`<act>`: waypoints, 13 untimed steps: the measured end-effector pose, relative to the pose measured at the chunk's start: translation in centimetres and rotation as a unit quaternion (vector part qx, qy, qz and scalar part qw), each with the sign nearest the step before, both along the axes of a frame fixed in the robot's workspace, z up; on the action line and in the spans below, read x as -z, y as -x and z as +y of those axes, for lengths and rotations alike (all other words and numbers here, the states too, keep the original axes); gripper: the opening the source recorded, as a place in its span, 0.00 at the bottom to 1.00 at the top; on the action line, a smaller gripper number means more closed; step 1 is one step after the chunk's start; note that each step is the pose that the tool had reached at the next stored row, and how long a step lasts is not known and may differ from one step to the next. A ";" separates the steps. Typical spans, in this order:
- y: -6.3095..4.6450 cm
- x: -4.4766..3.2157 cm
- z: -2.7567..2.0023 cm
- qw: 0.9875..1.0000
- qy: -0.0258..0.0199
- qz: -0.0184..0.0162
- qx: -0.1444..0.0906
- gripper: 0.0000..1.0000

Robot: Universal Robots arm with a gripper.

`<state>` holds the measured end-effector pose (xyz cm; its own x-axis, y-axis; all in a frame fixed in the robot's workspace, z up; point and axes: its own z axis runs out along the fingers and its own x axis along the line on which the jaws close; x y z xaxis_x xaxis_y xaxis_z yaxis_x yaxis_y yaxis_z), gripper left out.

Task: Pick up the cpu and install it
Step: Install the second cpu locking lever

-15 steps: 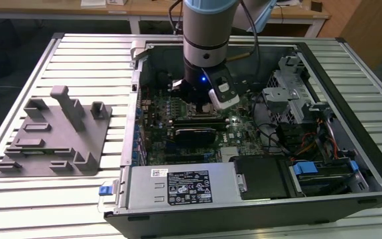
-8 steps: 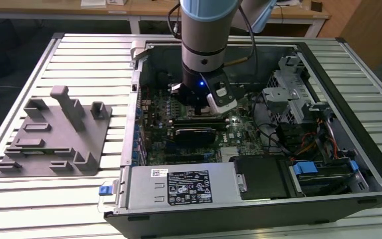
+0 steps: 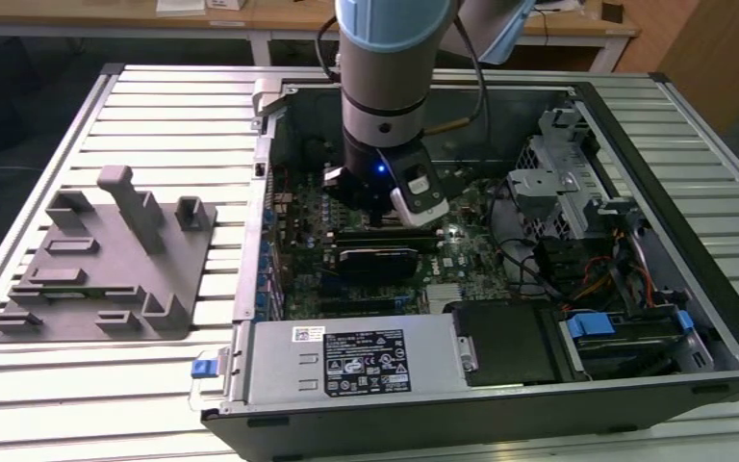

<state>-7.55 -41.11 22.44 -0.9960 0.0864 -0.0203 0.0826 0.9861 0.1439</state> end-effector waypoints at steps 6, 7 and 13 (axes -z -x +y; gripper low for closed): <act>0.3 0.64 -0.41 1.000 -0.002 0.000 0.000 0.11; 0.3 0.74 -0.47 1.000 -0.004 0.000 0.000 0.11; 0.7 1.04 -0.67 1.000 -0.032 0.000 -0.001 0.11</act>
